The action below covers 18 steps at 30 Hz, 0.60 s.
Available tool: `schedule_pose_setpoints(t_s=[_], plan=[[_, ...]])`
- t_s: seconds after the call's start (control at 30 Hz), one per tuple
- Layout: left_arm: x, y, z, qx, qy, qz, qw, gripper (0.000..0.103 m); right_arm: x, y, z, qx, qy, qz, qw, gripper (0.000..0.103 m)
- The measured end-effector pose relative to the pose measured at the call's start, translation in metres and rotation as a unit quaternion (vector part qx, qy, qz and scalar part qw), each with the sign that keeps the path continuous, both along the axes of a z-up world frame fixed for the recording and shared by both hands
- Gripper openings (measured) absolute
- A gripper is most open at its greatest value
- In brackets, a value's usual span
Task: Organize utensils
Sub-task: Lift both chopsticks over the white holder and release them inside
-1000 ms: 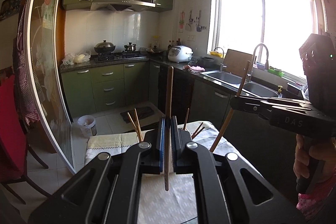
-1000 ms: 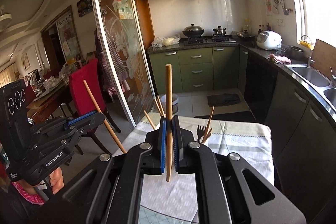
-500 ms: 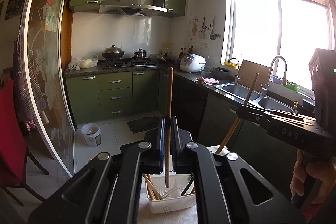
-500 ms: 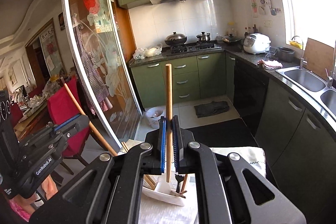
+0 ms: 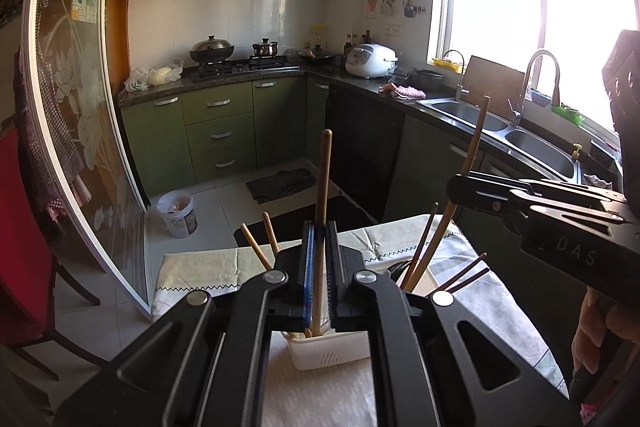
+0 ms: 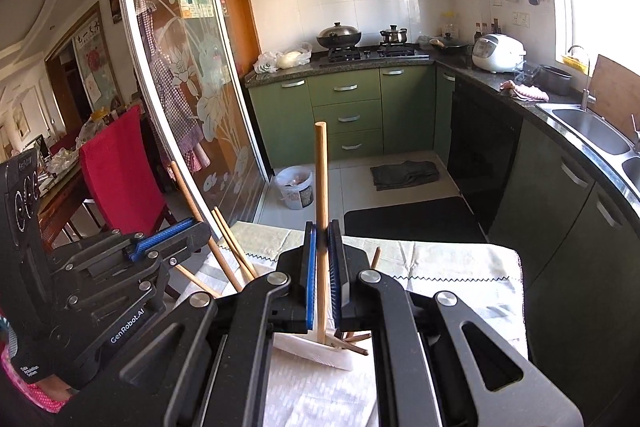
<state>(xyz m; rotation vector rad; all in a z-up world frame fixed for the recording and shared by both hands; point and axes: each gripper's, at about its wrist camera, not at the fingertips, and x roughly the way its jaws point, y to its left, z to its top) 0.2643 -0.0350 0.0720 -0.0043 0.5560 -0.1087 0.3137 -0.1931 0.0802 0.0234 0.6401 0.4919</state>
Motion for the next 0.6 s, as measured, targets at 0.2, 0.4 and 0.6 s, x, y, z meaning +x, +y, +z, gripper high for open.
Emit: schedule_pose_setpoints(t_s=[0.2,0.4,0.6], plan=[[0.0,-0.001,-0.011,0.001,0.014,-0.006,0.9999,0.006,0.003,0.008,-0.021,-0.011,0.012,0.002,1.0,0.007],[-0.004,-0.001,-0.01,-0.001,0.011,-0.006,0.9999,0.017,-0.001,0.01,-0.025,-0.02,0.008,0.0,1.0,0.007],[-0.022,-0.004,0.0,-0.003,-0.016,-0.011,0.9998,0.03,-0.011,0.012,-0.021,-0.025,-0.001,-0.001,1.0,0.009]])
